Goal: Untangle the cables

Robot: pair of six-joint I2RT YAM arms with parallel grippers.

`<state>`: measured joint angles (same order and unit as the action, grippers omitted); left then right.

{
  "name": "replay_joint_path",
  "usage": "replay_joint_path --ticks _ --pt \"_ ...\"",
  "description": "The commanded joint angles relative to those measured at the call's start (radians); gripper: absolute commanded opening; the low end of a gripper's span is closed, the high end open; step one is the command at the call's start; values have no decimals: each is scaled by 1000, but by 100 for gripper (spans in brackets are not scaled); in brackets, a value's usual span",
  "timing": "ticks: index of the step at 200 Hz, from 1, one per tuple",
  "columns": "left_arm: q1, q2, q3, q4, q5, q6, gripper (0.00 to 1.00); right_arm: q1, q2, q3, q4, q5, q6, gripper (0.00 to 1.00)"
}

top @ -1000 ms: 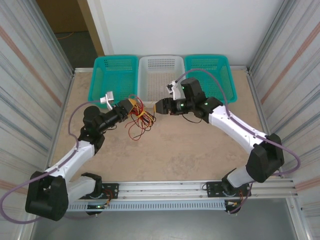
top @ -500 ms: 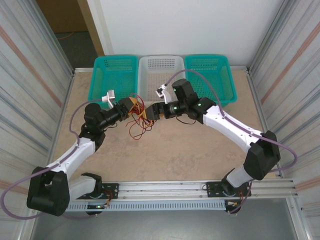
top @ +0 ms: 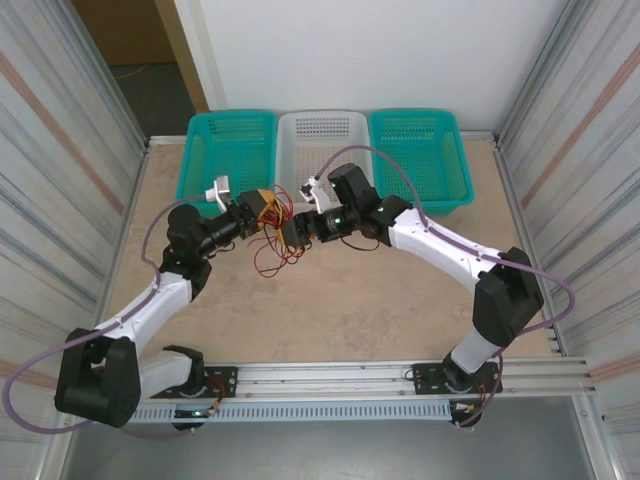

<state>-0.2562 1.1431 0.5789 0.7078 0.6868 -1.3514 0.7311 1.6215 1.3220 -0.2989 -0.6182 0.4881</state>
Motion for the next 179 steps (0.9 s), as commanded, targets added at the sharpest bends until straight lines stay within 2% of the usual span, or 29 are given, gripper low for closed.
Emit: replay_joint_path --ticks 1,36,55,69,102,110,120,135,149,153,179 --pt "6 -37 26 52 6 -4 0 -24 -57 -25 23 40 -17 92" --pt "6 -18 3 138 -14 -67 0 -2 -35 -30 71 -28 4 89" --pt "6 5 -2 203 -24 -114 0 23 -3 -6 94 -43 13 81" --pt "6 15 -7 240 -33 -145 0 21 14 -7 140 -63 49 67" --pt "10 13 -13 230 -43 -148 0 8 29 -3 204 -120 97 19" --pt "16 6 -14 201 -45 -137 11 7 23 -2 209 -129 100 10" --pt "23 -5 -24 179 -55 -122 30 4 15 -3 212 -135 104 0" --pt "39 -23 -26 142 -56 -92 67 -9 3 -7 217 -149 117 0" --pt "57 -54 -8 46 -51 -36 88 -23 -6 -13 227 -170 136 0" --pt "61 -65 -2 19 -48 -15 97 -28 -9 -13 226 -174 139 0" --pt "105 -117 48 -125 -14 112 99 -62 -29 -20 223 -210 169 0"
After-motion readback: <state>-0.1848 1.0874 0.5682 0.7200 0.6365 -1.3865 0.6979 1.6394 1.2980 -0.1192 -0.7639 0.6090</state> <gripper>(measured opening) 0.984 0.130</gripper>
